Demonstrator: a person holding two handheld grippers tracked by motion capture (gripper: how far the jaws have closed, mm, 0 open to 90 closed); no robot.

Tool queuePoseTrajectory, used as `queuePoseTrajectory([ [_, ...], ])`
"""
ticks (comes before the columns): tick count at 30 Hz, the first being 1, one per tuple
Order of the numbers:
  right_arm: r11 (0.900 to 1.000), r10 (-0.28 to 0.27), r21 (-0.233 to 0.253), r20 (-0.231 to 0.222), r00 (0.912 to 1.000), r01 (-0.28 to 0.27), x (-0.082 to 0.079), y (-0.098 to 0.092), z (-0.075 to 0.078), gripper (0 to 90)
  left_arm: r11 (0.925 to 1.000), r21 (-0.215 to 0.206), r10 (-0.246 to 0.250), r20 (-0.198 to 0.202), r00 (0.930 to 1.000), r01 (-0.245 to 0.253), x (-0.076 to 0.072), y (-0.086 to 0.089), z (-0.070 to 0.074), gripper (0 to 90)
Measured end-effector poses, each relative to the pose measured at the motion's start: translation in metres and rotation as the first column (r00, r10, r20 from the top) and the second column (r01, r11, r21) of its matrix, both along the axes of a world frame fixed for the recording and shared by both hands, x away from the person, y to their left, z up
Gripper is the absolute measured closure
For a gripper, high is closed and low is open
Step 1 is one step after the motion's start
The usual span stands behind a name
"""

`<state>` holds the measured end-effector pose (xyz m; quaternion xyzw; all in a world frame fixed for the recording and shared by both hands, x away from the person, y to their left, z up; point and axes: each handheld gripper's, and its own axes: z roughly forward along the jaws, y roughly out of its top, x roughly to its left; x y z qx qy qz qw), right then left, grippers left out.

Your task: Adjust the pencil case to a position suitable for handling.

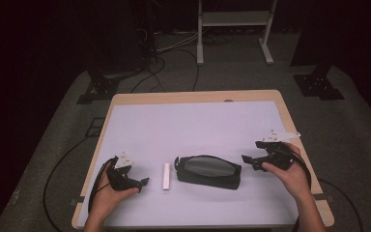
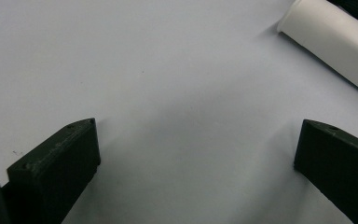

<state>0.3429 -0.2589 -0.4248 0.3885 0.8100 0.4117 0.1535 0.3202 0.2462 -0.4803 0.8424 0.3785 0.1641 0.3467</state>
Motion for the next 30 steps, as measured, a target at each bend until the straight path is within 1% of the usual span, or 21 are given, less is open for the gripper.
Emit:
queuePoseTrajectory([
  [2, 0.999, -0.047, -0.026, -0.016, 0.9987, 0.047, 0.003, -0.005, -0.006, 17.1, 1.0000, 0.001, 0.000, 0.000, 1.0000, 0.000, 0.000, 0.000, 0.000, 0.0],
  [4, 0.996, -0.083, -0.033, -0.035, 0.9959, 0.082, 0.006, -0.011, -0.012, 17.1, 1.0000, 0.001, 0.000, 0.000, 1.0000, 0.000, 0.000, 0.000, 0.000, 0.0],
  [6, 0.992, -0.117, -0.049, -0.050, 0.9919, 0.114, 0.008, -0.015, -0.019, 17.1, 1.0000, 0.001, 0.000, 0.000, 1.0000, 0.000, 0.000, 0.000, 0.000, 0.0],
  [7, 0.988, -0.142, -0.064, -0.070, 0.9875, 0.137, 0.010, -0.016, -0.023, 17.1, 1.0000, 0.003, 0.000, 0.000, 1.0000, 0.000, 0.000, 0.000, 0.000, 0.0],
  [9, 0.980, -0.177, -0.103, -0.088, 0.9803, 0.168, 0.013, -0.017, -0.028, 17.4, 1.0000, 0.004, 0.000, 0.000, 1.0000, 0.000, 0.000, 0.000, 0.000, 0.0],
  [10, 0.978, -0.183, -0.120, -0.099, 0.9781, 0.171, 0.014, -0.018, -0.032, 17.4, 1.0000, 0.004, 0.000, 0.000, 1.0000, 0.000, 0.000, 0.000, 0.000, 0.0],
  [12, 0.975, -0.195, -0.131, -0.122, 0.9733, 0.179, 0.016, -0.020, -0.038, 17.7, 1.0000, 0.005, 0.000, 0.000, 1.0000, 0.000, 0.000, 0.000, 0.000, 0.0],
  [14, 0.970, -0.208, -0.152, -0.118, 0.9710, 0.189, 0.017, -0.021, -0.044, 17.7, 1.0000, 0.006, 0.002, 0.001, 1.0000, -0.002, 0.000, -0.001, 0.001, 0.0],
  [15, 0.968, -0.212, -0.161, -0.107, 0.9714, 0.194, 0.018, -0.022, -0.047, 17.7, 1.0000, 0.005, 0.004, 0.000, 1.0000, -0.004, -0.001, -0.001, 0.001, 0.0],
  [16, 0.967, -0.218, -0.161, -0.103, 0.9706, 0.200, 0.018, -0.022, -0.049, 16.9, 1.0000, 0.005, 0.006, 0.000, 1.0000, -0.006, -0.001, -0.001, 0.001, 0.0],
  [18, 0.968, -0.214, -0.152, -0.100, 0.9716, 0.198, 0.018, -0.023, -0.049, 16.8, 1.0000, 0.005, 0.008, 0.001, 1.0000, -0.008, -0.001, -0.001, 0.001, 0.0],
  [20, 0.965, -0.225, -0.155, -0.085, 0.9706, 0.210, 0.018, -0.023, -0.051, 15.5, 0.9999, 0.005, 0.015, 0.001, 0.9999, -0.015, -0.002, -0.001, 0.001, 0.0],
  [24, 0.967, -0.220, -0.147, -0.071, 0.9729, 0.208, 0.017, -0.023, -0.053, 13.7, 0.9997, 0.006, 0.022, 0.004, 0.9997, -0.022, -0.003, -0.002, 0.001, 0.0],
  [25, 0.968, -0.219, -0.136, -0.064, 0.9736, 0.209, 0.016, -0.023, -0.054, 13.5, 0.9997, 0.006, 0.025, 0.004, 0.9997, -0.025, -0.003, -0.002, 0.001, 0.0],
  [27, 0.971, -0.221, -0.102, -0.030, 0.9748, 0.217, 0.012, -0.026, -0.058, 13.3, 0.9996, 0.005, 0.028, 0.006, 0.9996, -0.028, -0.004, -0.002, 0.001, 0.4],
  [30, 0.971, -0.221, -0.100, -0.024, 0.9750, 0.218, 0.011, -0.026, -0.059, 13.2, 0.9995, 0.003, 0.030, 0.013, 0.9995, -0.030, -0.006, -0.003, 0.002, 3.7],
])
